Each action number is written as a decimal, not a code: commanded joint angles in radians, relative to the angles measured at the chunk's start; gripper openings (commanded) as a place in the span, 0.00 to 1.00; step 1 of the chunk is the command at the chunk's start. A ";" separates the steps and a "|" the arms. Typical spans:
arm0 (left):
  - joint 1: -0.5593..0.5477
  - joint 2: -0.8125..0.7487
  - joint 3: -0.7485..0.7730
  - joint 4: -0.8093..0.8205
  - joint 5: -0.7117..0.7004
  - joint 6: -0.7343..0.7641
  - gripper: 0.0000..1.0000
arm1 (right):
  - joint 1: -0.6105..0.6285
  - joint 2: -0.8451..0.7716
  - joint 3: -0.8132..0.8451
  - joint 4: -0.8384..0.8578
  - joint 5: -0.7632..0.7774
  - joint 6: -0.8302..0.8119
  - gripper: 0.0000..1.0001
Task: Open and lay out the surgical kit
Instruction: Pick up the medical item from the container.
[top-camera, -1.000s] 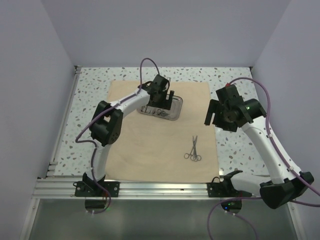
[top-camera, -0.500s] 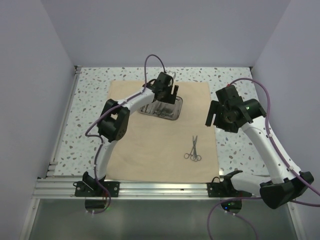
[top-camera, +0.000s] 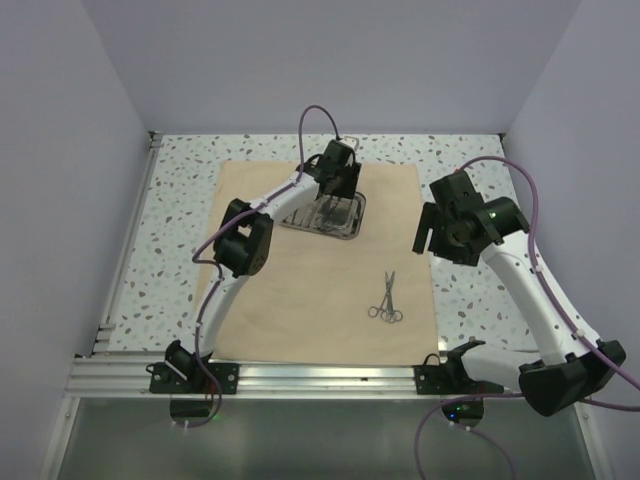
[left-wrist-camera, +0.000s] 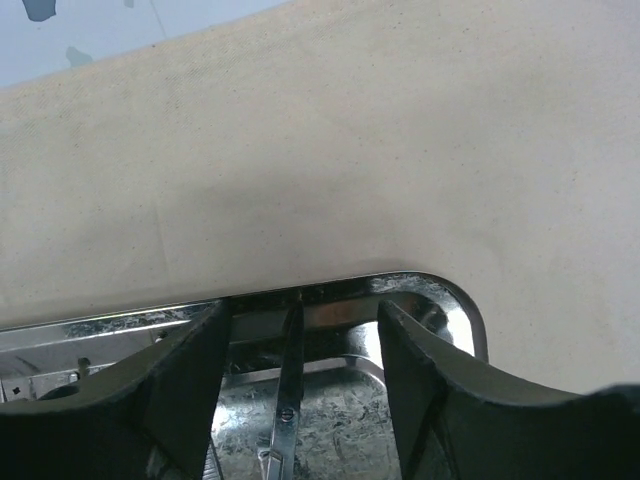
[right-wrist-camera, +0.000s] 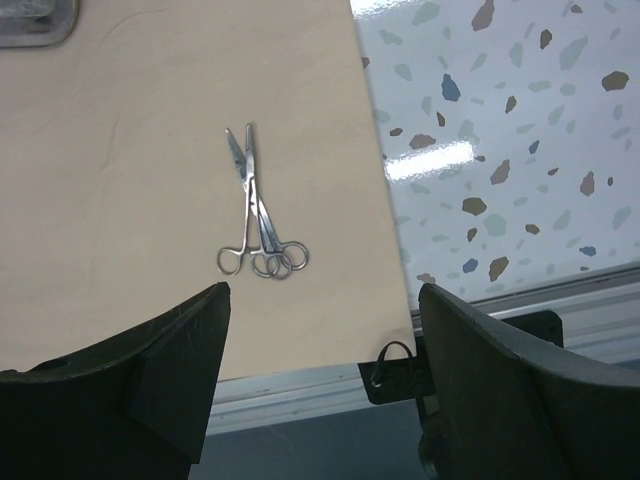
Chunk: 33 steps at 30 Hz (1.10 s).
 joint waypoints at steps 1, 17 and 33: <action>0.004 0.032 0.033 -0.024 -0.030 0.030 0.62 | -0.004 0.016 0.010 -0.014 0.040 -0.006 0.80; 0.002 0.051 -0.088 -0.128 -0.079 0.072 0.37 | -0.004 0.025 -0.009 0.015 0.040 -0.003 0.80; 0.025 0.083 -0.021 -0.156 0.160 0.061 0.00 | -0.004 -0.024 -0.033 0.026 0.028 0.014 0.80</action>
